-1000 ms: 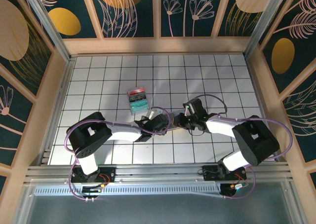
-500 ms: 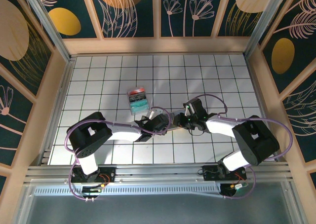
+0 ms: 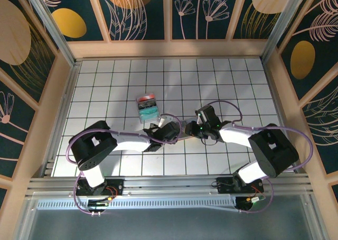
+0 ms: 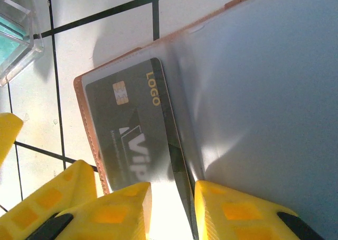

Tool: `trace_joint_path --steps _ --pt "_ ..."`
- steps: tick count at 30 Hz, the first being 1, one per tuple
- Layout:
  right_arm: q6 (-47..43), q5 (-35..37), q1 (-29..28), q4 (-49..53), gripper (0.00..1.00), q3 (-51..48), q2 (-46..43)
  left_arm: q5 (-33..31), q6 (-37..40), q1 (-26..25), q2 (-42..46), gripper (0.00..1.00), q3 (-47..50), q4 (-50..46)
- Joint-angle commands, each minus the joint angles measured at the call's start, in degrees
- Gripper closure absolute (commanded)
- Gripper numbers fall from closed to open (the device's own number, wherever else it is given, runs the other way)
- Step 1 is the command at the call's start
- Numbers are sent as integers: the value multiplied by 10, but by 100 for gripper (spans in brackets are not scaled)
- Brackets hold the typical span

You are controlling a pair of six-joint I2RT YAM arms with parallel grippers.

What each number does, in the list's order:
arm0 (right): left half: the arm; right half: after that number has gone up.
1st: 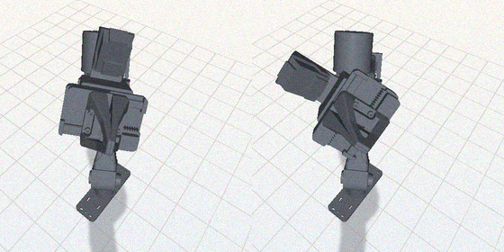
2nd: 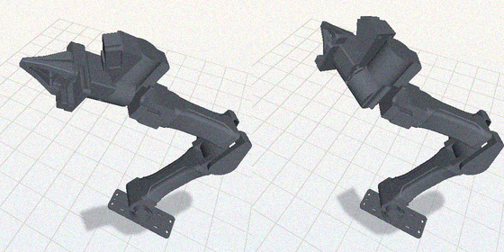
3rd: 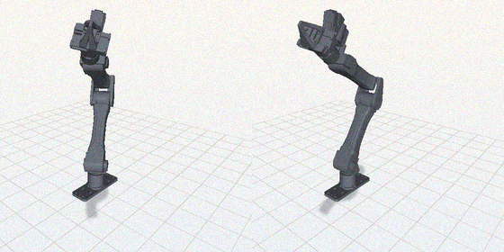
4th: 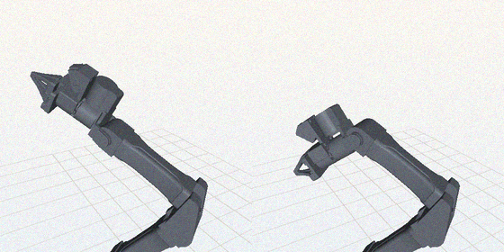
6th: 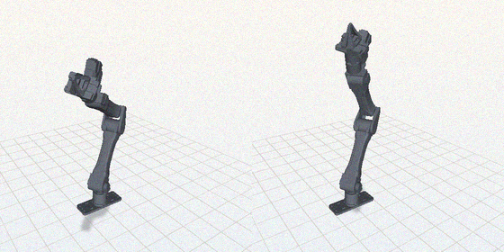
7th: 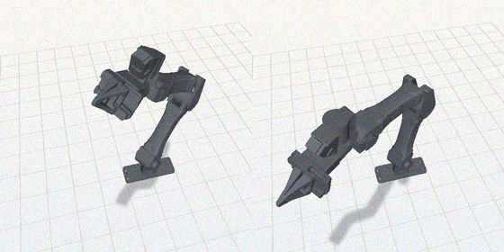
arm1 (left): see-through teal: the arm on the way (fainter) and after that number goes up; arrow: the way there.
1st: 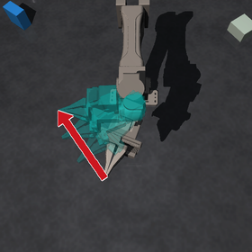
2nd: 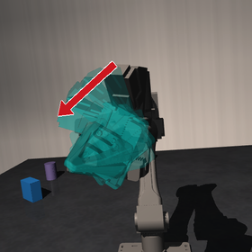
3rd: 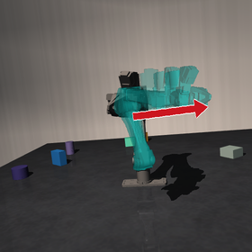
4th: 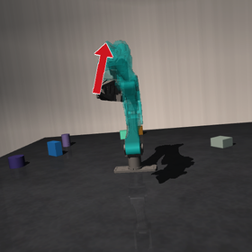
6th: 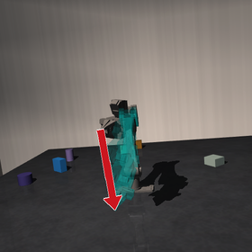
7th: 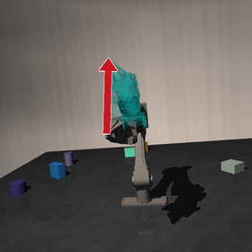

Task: Take the credit cards out of the card holder

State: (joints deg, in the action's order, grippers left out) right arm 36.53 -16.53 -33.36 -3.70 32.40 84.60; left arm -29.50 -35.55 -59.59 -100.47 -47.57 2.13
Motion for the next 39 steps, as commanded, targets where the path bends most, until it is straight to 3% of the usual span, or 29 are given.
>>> trace_joint_path --steps 1,16,26,39 --pt "0 19 -4 32 71 6 1 -20 -15 0 19 7 -12 -1" --pt "0 28 -13 48 71 25 -8 -51 -9 7 -29 7 -54 -32" --pt "-8 42 -16 68 72 49 -12 -45 -15 17 -48 10 -53 -37" --pt "-11 9 -6 28 72 37 23 -32 -4 19 -60 10 -46 -35"
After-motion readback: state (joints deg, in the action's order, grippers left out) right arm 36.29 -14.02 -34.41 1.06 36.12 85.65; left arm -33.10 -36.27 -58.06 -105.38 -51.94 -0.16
